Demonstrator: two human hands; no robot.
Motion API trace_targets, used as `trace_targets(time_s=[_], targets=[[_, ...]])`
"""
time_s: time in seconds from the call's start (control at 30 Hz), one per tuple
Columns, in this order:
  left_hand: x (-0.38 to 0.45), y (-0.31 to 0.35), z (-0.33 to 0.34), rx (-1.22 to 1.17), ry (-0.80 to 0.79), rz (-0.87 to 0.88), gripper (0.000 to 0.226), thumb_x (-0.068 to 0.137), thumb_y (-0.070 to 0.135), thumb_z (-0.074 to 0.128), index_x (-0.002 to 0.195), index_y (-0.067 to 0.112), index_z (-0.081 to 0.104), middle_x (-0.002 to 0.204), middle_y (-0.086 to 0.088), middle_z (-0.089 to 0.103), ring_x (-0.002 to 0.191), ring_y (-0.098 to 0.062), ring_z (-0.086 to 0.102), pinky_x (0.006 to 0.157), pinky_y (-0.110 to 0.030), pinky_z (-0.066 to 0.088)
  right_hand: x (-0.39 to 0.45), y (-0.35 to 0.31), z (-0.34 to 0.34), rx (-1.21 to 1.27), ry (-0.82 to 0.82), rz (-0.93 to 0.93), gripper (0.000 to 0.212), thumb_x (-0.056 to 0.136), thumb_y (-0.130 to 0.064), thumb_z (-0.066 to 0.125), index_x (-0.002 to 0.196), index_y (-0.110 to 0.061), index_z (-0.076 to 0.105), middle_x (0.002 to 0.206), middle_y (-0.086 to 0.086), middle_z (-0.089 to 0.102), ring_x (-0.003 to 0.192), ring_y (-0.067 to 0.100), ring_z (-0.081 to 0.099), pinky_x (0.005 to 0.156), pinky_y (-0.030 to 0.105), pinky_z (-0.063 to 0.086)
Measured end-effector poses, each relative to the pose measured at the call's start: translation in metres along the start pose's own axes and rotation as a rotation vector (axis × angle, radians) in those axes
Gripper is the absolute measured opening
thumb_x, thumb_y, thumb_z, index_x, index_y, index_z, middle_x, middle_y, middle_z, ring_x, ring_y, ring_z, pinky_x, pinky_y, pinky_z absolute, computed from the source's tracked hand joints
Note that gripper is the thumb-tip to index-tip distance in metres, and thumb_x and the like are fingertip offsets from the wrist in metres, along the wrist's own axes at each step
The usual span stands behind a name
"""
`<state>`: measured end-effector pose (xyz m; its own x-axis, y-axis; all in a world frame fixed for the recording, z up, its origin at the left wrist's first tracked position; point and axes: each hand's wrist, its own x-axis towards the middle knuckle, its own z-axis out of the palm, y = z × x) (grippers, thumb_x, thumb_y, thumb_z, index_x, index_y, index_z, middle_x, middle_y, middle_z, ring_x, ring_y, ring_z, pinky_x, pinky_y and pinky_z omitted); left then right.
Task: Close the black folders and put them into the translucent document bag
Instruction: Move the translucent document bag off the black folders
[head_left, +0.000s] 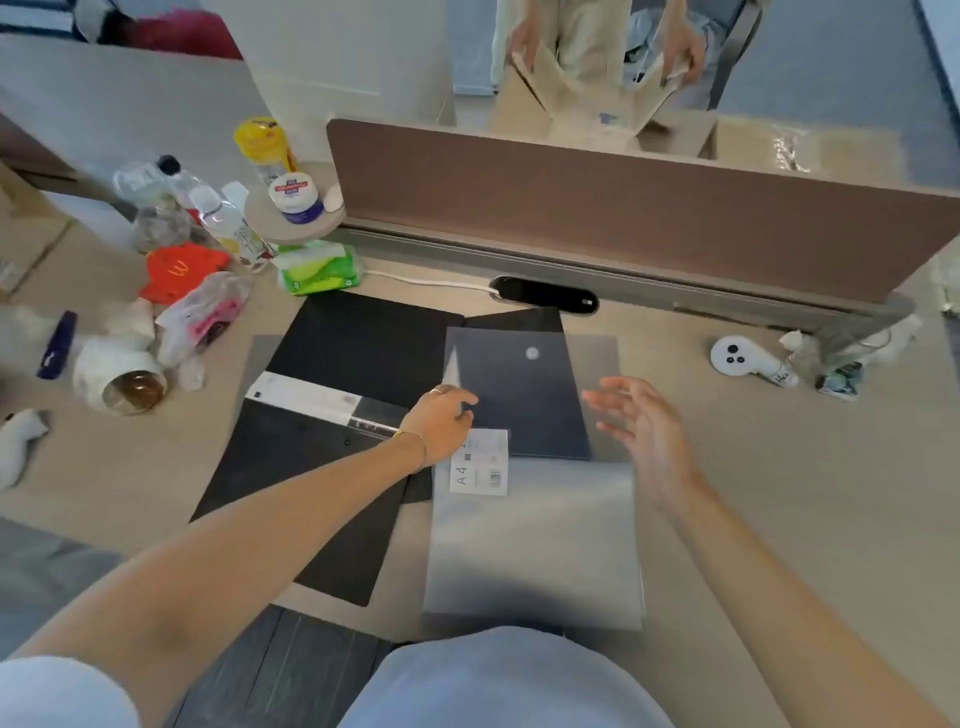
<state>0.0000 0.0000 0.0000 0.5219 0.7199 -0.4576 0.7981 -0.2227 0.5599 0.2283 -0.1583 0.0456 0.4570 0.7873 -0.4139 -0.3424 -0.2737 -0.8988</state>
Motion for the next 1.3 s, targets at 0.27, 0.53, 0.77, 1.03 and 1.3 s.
trace_targets(time_s=[0.27,0.53,0.77,1.03,1.3], targets=[[-0.013,-0.030,0.015,-0.027,0.153,-0.340,0.038,0.099,0.019,0.044,0.133,0.024,0.059,0.122,-0.004,0.067,0.093,-0.025,0.065,0.080,-0.035,0.054,0.034,0.063,-0.039,-0.411,0.243,0.246,0.028,0.092,-0.006,0.060,0.119,-0.010,0.064,0.126,0.015,0.065,0.109,0.023,0.059,0.088,0.028,0.038],[-0.022,-0.036,0.031,-0.264,0.177,-0.419,0.044,0.099,0.012,0.046,0.140,0.022,0.057,0.126,-0.003,0.070,0.095,-0.021,0.063,0.082,-0.029,0.051,0.035,0.089,-0.047,-0.480,0.291,0.388,0.045,0.089,-0.004,0.061,0.133,-0.008,0.054,0.135,0.014,0.058,0.102,0.021,0.055,0.087,0.029,0.040],[-0.026,-0.017,0.026,-0.368,0.211,-0.343,0.044,0.100,0.009,0.047,0.142,0.022,0.051,0.118,0.006,0.063,0.096,-0.016,0.058,0.077,-0.023,0.046,0.024,0.079,-0.047,-0.473,0.395,0.329,0.043,0.078,-0.010,0.061,0.120,-0.020,0.062,0.121,0.004,0.069,0.109,0.024,0.065,0.100,0.044,0.049],[-0.041,0.020,0.027,-0.405,0.302,-0.156,0.042,0.100,0.006,0.048,0.134,0.030,0.055,0.131,0.001,0.065,0.090,-0.012,0.066,0.062,-0.020,0.056,-0.010,0.042,-0.052,-0.789,0.354,0.032,0.062,0.072,-0.016,0.060,0.132,-0.028,0.052,0.133,-0.002,0.060,0.118,0.023,0.058,0.100,0.040,0.045],[-0.046,0.065,0.016,-0.506,0.437,0.070,0.045,0.096,0.000,0.054,0.123,0.036,0.057,0.149,-0.001,0.048,0.140,-0.024,0.048,0.096,-0.030,0.058,-0.018,0.007,-0.061,-1.249,0.383,-0.368,0.071,0.067,-0.013,0.079,0.134,-0.023,0.057,0.126,0.002,0.063,0.105,0.032,0.046,0.097,0.043,0.042]])
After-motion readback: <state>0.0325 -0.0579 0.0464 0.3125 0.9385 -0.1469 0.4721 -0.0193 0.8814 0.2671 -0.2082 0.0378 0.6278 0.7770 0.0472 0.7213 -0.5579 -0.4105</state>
